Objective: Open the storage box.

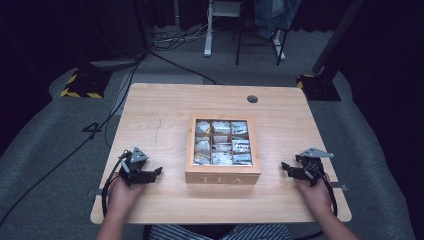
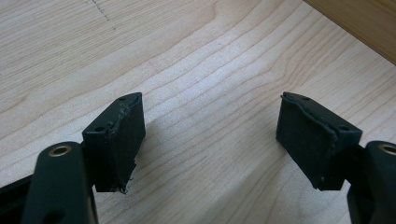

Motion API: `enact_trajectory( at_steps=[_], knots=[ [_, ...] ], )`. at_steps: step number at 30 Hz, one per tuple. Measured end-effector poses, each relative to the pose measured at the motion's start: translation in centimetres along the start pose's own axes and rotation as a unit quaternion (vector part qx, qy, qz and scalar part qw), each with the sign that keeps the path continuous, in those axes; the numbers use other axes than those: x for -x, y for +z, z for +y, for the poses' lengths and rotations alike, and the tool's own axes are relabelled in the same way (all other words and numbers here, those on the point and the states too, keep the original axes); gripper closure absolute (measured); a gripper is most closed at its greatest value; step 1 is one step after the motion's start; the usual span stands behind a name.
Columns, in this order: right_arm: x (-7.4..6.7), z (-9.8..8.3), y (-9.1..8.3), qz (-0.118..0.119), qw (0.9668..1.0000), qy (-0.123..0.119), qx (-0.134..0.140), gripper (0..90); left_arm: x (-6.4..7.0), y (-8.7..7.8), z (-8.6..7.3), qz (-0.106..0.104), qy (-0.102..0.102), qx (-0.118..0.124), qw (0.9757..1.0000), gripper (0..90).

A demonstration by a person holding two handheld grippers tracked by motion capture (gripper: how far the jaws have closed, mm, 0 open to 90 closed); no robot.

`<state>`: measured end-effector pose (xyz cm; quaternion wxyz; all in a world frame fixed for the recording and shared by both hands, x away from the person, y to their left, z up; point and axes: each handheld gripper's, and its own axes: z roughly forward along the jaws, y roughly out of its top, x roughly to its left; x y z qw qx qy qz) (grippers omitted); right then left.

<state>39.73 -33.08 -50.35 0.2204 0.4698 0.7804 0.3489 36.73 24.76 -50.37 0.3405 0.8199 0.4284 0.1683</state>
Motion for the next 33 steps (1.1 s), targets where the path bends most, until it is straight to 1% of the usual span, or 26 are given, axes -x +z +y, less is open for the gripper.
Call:
enact_trajectory(
  at_steps=[2, 3, 4, 5, 6, 7, 8, 9, 12, 13, 14, 16, 17, 19, 20, 21, 22, 23, 26, 28, 29, 30, 31, 32, 33],
  knots=[
    [0.0, 0.0, 0.0, 0.000, 1.0000, 0.000, 0.000, 28.3, 0.1, 0.0, 0.0, 0.000, -0.001, -0.001, 1.0000, 25.7],
    [0.0, 0.0, 0.0, 0.000, 1.0000, 0.000, 0.000, 28.3, 0.3, -0.2, 0.1, 0.000, -0.005, -0.009, 1.0000, 28.1],
    [0.0, 0.0, 0.0, 0.000, 1.0000, 0.000, 0.000, 28.3, 0.4, -0.4, 0.2, 0.000, -0.003, -0.013, 0.9999, 32.1],
    [0.0, 0.0, 0.0, 0.000, 1.0000, 0.000, 0.000, 28.3, 0.5, -0.7, 0.4, 0.002, -0.002, -0.022, 0.9998, 41.3],
    [0.0, 0.0, 0.0, 0.000, 1.0000, 0.000, 0.000, 28.3, 0.7, -0.8, 0.4, 0.004, -0.001, -0.028, 0.9996, 48.4],
    [0.0, 0.0, 0.0, 0.000, 1.0000, 0.000, 0.000, 28.3, 0.7, -0.8, 0.4, 0.004, -0.001, -0.028, 0.9996, 54.2],
    [0.0, 0.0, 0.0, -0.001, 1.0000, 0.002, 0.000, 28.4, 1.1, -1.1, 0.6, 0.016, 0.013, -0.033, 0.9992, 59.2],
    [0.0, 0.0, 0.0, -0.001, 1.0000, 0.002, -0.001, 28.4, 1.2, -1.2, 0.7, 0.018, 0.019, -0.034, 0.9991, 61.6],
    [0.0, 0.0, 0.0, -0.001, 1.0000, 0.002, -0.001, 28.4, 1.7, -2.1, 1.2, 0.012, 0.024, -0.015, 0.9995, 71.5],
    [0.0, 0.0, 0.0, -0.001, 1.0000, 0.002, -0.001, 28.4, 1.8, -2.4, 1.3, 0.007, 0.026, -0.009, 0.9996, 77.3],
    [0.0, 0.0, 0.0, -0.001, 1.0000, 0.002, -0.001, 28.5, 1.8, -2.4, 1.3, 0.007, 0.026, -0.009, 0.9996, 80.1],
    [0.0, 0.0, 0.0, -0.001, 1.0000, 0.002, -0.001, 28.5, 2.2, -3.4, 1.8, -0.007, 0.023, 0.016, 0.9996, 87.7],
    [0.0, 0.0, 0.0, -0.001, 1.0000, 0.002, -0.001, 28.4, 2.2, -3.6, 1.9, -0.012, 0.020, 0.021, 0.9995, 89.5],
    [0.0, 0.0, 0.0, -0.001, 1.0000, 0.002, -0.001, 28.5, 2.3, -4.0, 2.0, -0.032, 0.006, 0.037, 0.9988, 89.8],
    [0.0, 0.0, 0.0, -0.001, 1.0000, 0.002, -0.001, 28.5, 2.3, -4.0, 2.0, -0.032, 0.006, 0.037, 0.9988, 89.9],
    [0.0, 0.0, 0.0, -0.002, 1.0000, 0.002, 0.000, 28.5, 2.3, -4.3, 2.1, -0.050, -0.003, 0.042, 0.9979, 89.9],
    [-0.1, 0.0, 0.0, -0.002, 1.0000, 0.003, -0.001, 28.5, 2.4, -4.5, 2.2, -0.064, -0.003, 0.044, 0.9970, 89.9],
    [-0.1, 0.0, 0.0, -0.002, 1.0000, 0.003, -0.001, 28.5, 2.4, -4.5, 2.2, -0.071, 0.000, 0.044, 0.9965, 89.9],
    [-0.1, 0.0, 0.0, -0.002, 1.0000, 0.003, -0.001, 28.5, 2.8, -4.6, 2.4, -0.084, -0.006, 0.049, 0.9952, 90.0],
    [-0.1, 0.0, 0.0, -0.002, 1.0000, 0.003, -0.001, 28.5, 3.2, -4.6, 2.6, -0.093, -0.005, 0.053, 0.9942, 90.0],
    [-0.1, 0.0, 0.0, -0.002, 1.0000, 0.003, -0.001, 28.5, 3.4, -4.6, 2.8, -0.104, 0.002, 0.056, 0.9930, 90.0],
    [-0.1, 0.0, 0.0, -0.002, 1.0000, 0.003, -0.001, 28.5, 3.4, -4.6, 2.8, -0.104, 0.002, 0.056, 0.9930, 90.0],
    [-0.1, 0.0, 0.0, -0.002, 1.0000, 0.003, -0.001, 28.5, 3.8, -4.6, 3.0, -0.114, 0.008, 0.059, 0.9916, 90.0],
    [-0.1, 0.0, 0.0, -0.002, 1.0000, 0.003, -0.001, 28.5, 4.1, -4.6, 3.1, -0.119, 0.015, 0.060, 0.9910, 90.0],
    [-0.1, 0.0, 0.0, -0.002, 1.0000, 0.003, -0.001, 28.5, 4.4, -4.5, 3.3, -0.122, 0.023, 0.055, 0.9907, 90.0]
  ],
)
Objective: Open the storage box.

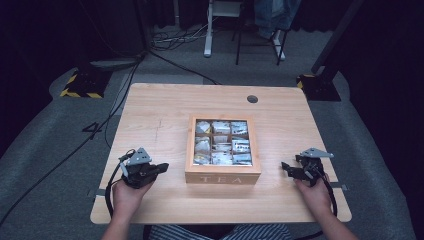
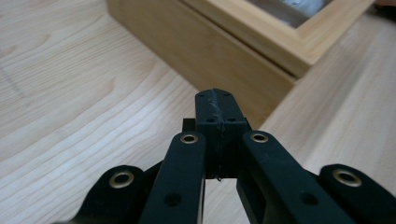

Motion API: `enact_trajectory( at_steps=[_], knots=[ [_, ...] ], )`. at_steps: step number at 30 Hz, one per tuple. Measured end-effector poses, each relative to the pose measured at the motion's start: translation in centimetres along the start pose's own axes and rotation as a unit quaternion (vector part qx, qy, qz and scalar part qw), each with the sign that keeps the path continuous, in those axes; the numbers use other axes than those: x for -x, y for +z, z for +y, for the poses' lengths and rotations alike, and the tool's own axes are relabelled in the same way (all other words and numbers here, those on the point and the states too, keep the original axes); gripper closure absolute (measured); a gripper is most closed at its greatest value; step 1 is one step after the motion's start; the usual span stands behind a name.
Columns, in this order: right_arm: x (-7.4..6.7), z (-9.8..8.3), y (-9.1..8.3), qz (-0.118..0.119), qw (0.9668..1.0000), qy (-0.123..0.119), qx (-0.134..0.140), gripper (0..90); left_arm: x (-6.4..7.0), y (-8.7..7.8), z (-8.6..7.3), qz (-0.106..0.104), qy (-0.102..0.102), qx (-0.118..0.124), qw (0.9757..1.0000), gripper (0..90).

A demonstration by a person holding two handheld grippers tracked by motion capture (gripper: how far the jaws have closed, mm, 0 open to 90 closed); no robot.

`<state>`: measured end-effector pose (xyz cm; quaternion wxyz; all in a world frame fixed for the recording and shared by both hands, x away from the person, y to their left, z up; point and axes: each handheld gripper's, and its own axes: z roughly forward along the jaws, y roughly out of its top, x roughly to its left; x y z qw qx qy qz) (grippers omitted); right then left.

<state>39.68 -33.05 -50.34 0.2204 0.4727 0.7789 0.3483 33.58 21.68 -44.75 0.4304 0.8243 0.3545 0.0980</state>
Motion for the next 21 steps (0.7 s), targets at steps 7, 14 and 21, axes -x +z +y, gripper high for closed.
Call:
enact_trajectory(
  at_steps=[7, 14, 21],
  knots=[
    [0.0, 0.0, 0.0, 0.000, 1.0000, 0.000, 0.000, 28.5, 2.5, 1.6, 1.2, -0.026, 0.043, -0.040, 0.9979, 90.0],
    [0.0, 0.0, 0.0, 0.000, 1.0000, 0.000, 0.000, 28.5, 2.9, 2.4, 1.6, -0.046, 0.031, -0.053, 0.9970, 90.0],
    [0.0, 0.0, 0.0, 0.000, 1.0000, 0.000, 0.000, 28.5, 2.8, 2.4, 1.6, -0.052, 0.025, -0.048, 0.9972, 90.0]
  ],
)
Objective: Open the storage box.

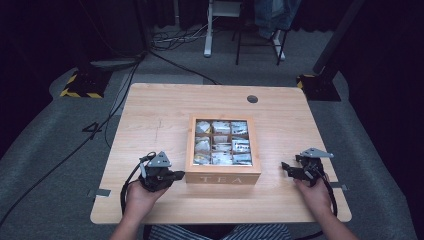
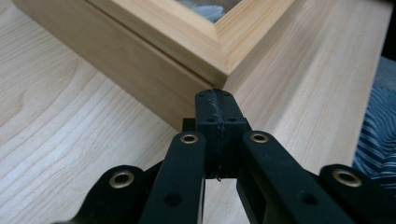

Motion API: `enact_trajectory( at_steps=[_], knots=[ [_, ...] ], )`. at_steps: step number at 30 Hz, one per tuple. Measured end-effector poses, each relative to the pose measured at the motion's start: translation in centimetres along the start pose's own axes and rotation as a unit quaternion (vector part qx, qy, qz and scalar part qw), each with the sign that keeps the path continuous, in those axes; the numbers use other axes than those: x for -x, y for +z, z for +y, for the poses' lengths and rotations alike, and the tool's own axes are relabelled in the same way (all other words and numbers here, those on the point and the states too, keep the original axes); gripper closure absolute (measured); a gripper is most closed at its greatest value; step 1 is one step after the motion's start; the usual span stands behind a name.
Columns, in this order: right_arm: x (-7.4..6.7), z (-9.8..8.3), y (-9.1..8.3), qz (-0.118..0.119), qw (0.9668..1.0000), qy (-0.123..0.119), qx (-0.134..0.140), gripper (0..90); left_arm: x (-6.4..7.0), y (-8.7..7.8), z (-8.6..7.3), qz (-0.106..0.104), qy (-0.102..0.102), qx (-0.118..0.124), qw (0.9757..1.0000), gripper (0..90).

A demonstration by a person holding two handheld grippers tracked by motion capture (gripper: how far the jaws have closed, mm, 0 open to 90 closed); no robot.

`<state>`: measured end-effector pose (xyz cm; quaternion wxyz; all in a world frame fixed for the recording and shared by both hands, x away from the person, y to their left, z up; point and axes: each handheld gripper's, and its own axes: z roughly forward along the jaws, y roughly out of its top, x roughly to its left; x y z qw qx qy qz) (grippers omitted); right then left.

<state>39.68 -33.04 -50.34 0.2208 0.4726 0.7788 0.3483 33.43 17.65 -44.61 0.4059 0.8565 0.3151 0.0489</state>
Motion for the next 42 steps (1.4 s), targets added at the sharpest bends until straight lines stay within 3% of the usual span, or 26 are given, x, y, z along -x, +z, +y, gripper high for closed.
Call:
enact_trajectory(
  at_steps=[6, 9, 20, 24, 25, 30, 37, 42],
  knots=[
    [0.0, 0.0, 0.0, 0.000, 1.0000, 0.000, 0.000, 28.5, 0.0, 0.0, 0.0, -0.003, -0.001, 0.000, 1.0000, 90.0],
    [0.0, 0.0, 0.0, 0.000, 1.0000, 0.000, 0.000, 28.5, 0.2, 0.0, 0.0, 0.008, 0.007, 0.011, 0.9999, 90.0],
    [-0.3, 0.1, 0.1, 0.001, 1.0000, -0.001, 0.000, 28.3, 0.1, -0.6, 0.4, 0.003, 0.009, 0.047, 0.9989, 90.0],
    [-0.5, 0.2, 0.2, 0.007, 1.0000, -0.005, 0.001, 28.8, 0.1, -0.8, 1.0, 0.007, 0.016, 0.056, 0.9983, 90.0],
    [-0.5, 0.2, 0.2, 0.009, 1.0000, -0.005, 0.001, 29.2, 0.0, -1.2, 1.2, 0.001, 0.012, 0.070, 0.9975, 90.0],
    [-0.5, 0.3, 0.3, 0.011, 0.9999, -0.007, 0.001, 29.4, -0.4, -1.9, 2.0, -0.013, 0.001, 0.093, 0.9956, 90.0],
    [-0.6, 0.3, 0.3, 0.011, 0.9999, -0.007, 0.000, 29.4, -0.6, -3.0, 3.8, -0.009, 0.008, 0.107, 0.9942, 90.0],
    [-0.6, 0.3, 0.4, 0.009, 0.9999, -0.007, 0.001, 29.4, -0.7, -3.2, 5.2, -0.004, 0.014, 0.103, 0.9946, 90.0]
  ],
)
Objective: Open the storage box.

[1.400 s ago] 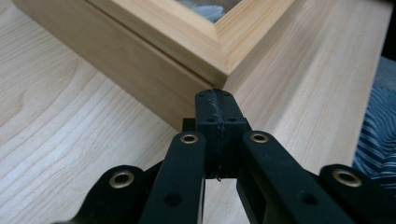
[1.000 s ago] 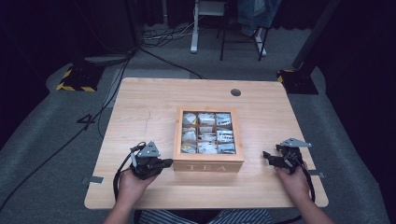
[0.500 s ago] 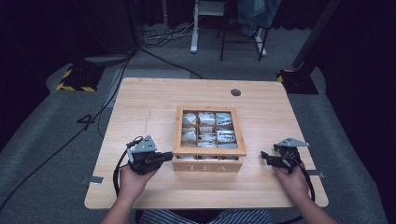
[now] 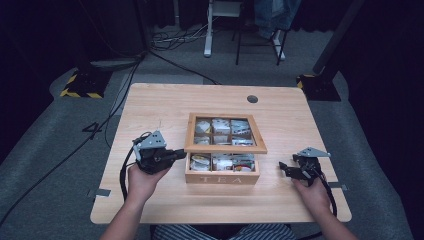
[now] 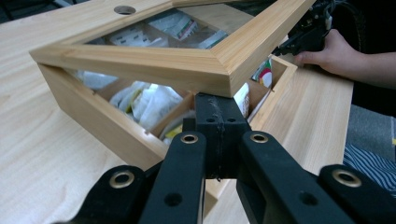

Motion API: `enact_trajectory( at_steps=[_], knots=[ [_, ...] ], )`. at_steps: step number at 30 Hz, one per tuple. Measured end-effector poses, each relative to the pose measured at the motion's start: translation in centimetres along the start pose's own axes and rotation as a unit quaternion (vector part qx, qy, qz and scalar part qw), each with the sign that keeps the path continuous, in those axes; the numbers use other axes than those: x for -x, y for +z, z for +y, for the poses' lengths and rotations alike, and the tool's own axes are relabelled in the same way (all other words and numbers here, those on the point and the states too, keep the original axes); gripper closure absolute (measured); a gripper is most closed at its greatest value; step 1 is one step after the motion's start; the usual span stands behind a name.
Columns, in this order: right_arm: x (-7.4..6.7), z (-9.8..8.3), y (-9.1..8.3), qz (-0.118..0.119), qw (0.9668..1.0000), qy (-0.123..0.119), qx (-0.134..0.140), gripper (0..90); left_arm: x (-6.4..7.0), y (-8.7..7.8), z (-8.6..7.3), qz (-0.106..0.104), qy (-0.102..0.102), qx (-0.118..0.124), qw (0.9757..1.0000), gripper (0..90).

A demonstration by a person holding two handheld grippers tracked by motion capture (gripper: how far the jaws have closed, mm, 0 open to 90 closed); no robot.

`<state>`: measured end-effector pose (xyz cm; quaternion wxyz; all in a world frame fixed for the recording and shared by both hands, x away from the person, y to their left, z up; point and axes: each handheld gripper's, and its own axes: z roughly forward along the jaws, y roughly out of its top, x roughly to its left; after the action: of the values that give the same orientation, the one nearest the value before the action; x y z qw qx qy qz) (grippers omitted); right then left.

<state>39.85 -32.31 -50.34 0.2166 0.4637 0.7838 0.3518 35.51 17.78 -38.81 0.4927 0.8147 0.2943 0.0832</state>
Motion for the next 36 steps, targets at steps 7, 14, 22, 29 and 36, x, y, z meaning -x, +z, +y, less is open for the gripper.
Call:
enact_trajectory(
  at_steps=[7, 14, 22, 29, 36],
  knots=[
    [0.0, 0.0, 0.0, -0.001, 1.0000, 0.002, 0.000, 29.8, -0.4, 0.4, 2.2, -0.012, -0.002, 0.023, 0.9997, 90.0],
    [0.0, 0.0, 0.0, -0.001, 1.0000, 0.003, 0.000, 30.3, -0.8, 0.5, 3.8, -0.004, -0.011, 0.035, 0.9993, 90.0],
    [0.0, 0.0, 0.0, -0.004, 1.0000, 0.005, 0.001, 32.1, -1.0, 0.7, 5.0, 0.005, -0.016, 0.032, 0.9993, 90.0],
    [0.0, 0.0, 0.0, -0.005, 1.0000, 0.006, 0.002, 32.8, -1.0, 1.4, 5.5, 0.014, -0.016, 0.023, 0.9995, 90.0],
    [0.0, 0.0, 0.0, -0.003, 1.0000, 0.004, 0.004, 36.4, -1.2, 1.5, 6.2, 0.016, -0.018, 0.031, 0.9992, 90.0]
  ],
)
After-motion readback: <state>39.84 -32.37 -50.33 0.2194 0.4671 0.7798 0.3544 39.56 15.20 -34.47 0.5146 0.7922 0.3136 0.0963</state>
